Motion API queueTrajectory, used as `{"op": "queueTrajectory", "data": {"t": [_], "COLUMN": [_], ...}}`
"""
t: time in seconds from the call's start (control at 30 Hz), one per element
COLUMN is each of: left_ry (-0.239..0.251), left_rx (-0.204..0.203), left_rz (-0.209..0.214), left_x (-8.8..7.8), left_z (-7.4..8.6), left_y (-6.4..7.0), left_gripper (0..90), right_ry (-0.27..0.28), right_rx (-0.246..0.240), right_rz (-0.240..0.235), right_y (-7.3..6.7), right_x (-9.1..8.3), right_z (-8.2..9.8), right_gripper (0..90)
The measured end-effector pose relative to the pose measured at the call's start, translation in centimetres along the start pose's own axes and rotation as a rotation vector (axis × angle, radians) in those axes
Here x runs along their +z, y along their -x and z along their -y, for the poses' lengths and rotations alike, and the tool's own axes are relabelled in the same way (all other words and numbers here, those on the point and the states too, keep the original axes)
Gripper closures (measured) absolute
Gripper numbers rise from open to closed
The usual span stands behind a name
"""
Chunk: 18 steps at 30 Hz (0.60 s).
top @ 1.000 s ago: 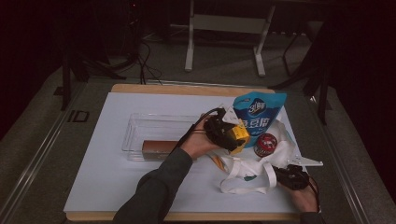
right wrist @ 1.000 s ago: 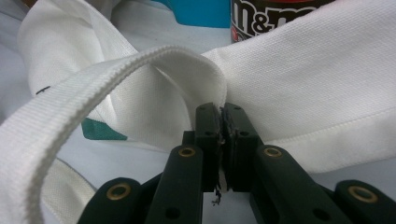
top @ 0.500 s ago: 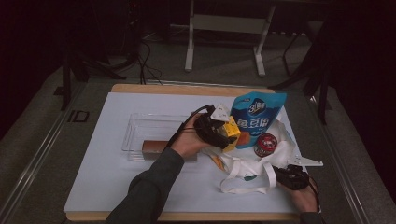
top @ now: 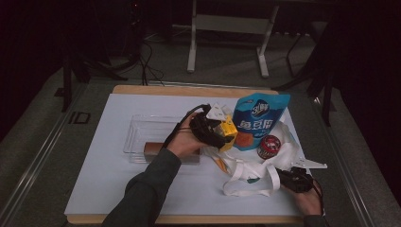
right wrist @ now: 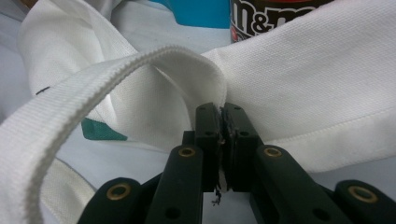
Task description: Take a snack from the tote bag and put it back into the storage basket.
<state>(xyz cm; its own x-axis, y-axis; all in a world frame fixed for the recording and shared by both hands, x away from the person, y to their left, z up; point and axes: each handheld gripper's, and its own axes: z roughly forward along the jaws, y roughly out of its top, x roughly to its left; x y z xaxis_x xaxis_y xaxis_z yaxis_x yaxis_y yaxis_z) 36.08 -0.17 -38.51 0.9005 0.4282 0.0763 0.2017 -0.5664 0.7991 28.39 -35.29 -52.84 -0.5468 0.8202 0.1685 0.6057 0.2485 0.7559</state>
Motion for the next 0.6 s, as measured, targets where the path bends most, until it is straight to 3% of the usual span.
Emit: {"op": "queueTrajectory", "data": {"t": [0.6], "left_ry": [0.014], "left_rx": [-0.038], "left_rz": [-0.052], "left_x": [-2.0], "left_z": [0.8], "left_y": [-1.5], "left_gripper": [28.9], "right_ry": [-0.001], "right_rx": [0.001], "right_rz": [0.001], "right_y": [0.0], "right_x": [0.0], "right_z": [0.0], "right_gripper": [85.4]}}
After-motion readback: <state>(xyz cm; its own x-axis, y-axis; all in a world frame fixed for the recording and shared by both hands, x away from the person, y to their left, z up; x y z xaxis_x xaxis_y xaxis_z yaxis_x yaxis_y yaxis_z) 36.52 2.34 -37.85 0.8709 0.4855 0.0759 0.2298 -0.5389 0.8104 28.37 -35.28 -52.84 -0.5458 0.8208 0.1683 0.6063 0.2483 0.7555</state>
